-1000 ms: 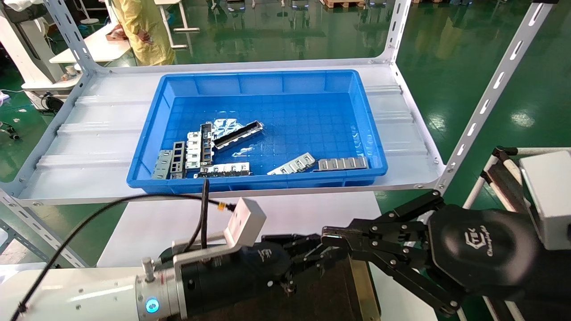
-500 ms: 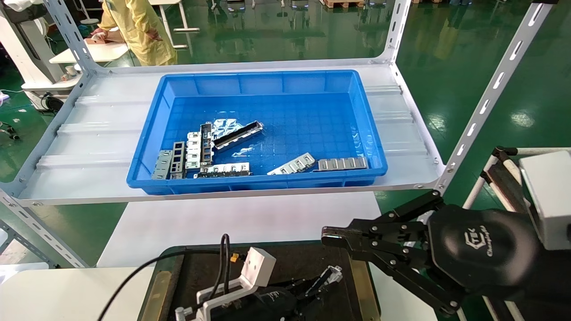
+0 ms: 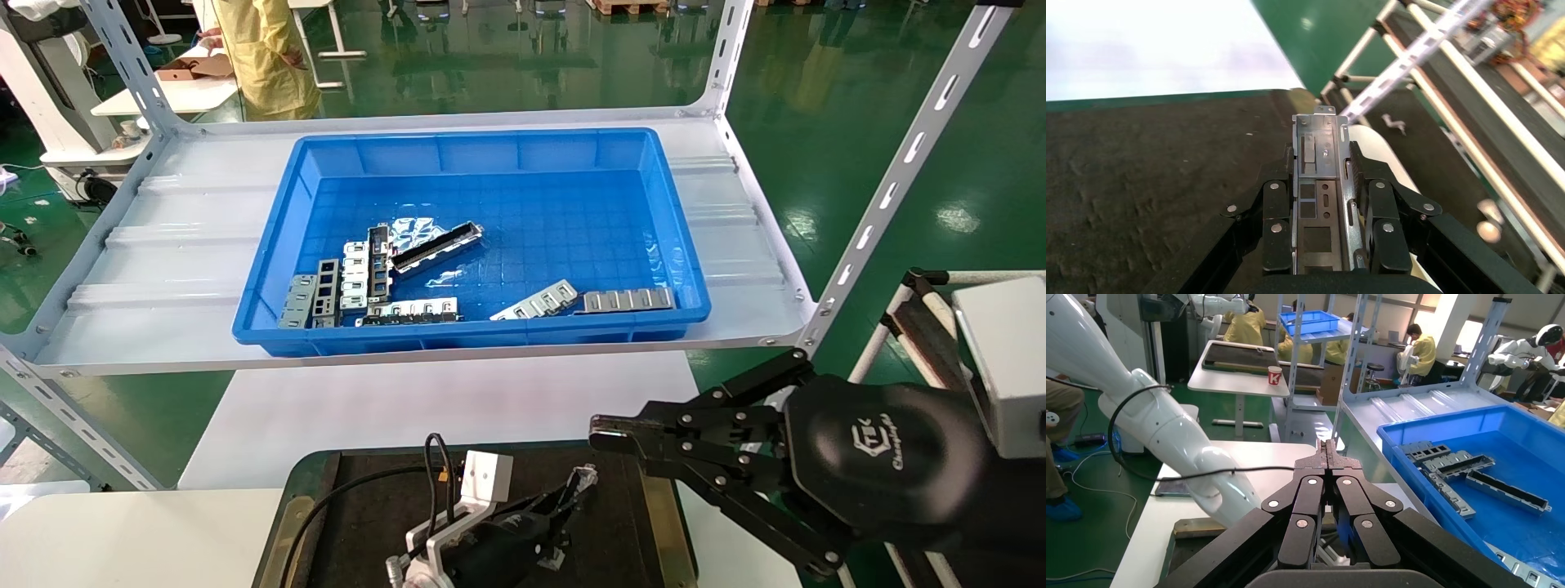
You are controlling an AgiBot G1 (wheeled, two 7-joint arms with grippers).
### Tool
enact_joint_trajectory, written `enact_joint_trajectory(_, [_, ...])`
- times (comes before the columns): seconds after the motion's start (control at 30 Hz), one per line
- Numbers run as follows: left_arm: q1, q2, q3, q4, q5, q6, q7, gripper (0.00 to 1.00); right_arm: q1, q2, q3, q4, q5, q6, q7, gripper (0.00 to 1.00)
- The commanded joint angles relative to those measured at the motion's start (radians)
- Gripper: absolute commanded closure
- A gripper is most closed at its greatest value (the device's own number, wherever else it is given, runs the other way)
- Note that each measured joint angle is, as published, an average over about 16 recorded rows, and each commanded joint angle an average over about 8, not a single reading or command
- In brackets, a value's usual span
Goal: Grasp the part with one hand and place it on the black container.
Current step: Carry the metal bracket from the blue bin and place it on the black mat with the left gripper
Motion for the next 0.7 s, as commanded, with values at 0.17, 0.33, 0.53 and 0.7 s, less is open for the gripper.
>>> enact_joint_trajectory(0.17, [0.002, 0.077, -0.010, 0.060, -0.003, -0.079, -0.006, 1.00, 0.000, 0.000, 0.000, 0.000, 0.000, 0.000, 0.000, 1.00])
enact_joint_trajectory(0.33, [0.011, 0.131, -0.030, 0.103, -0.001, -0.110, -0.006, 1.00, 0.000, 0.000, -0.001, 0.000, 0.000, 0.000, 0.000, 1.00])
enact_joint_trajectory(0.53, [0.025, 0.170, -0.060, 0.133, 0.002, -0.142, -0.014, 1.00, 0.000, 0.000, -0.001, 0.000, 0.001, 0.000, 0.000, 1.00])
enact_joint_trajectory(0.7, [0.027, 0.181, -0.067, 0.143, -0.005, -0.178, -0.041, 1.00, 0.000, 0.001, -0.001, 0.000, 0.001, 0.001, -0.001, 1.00])
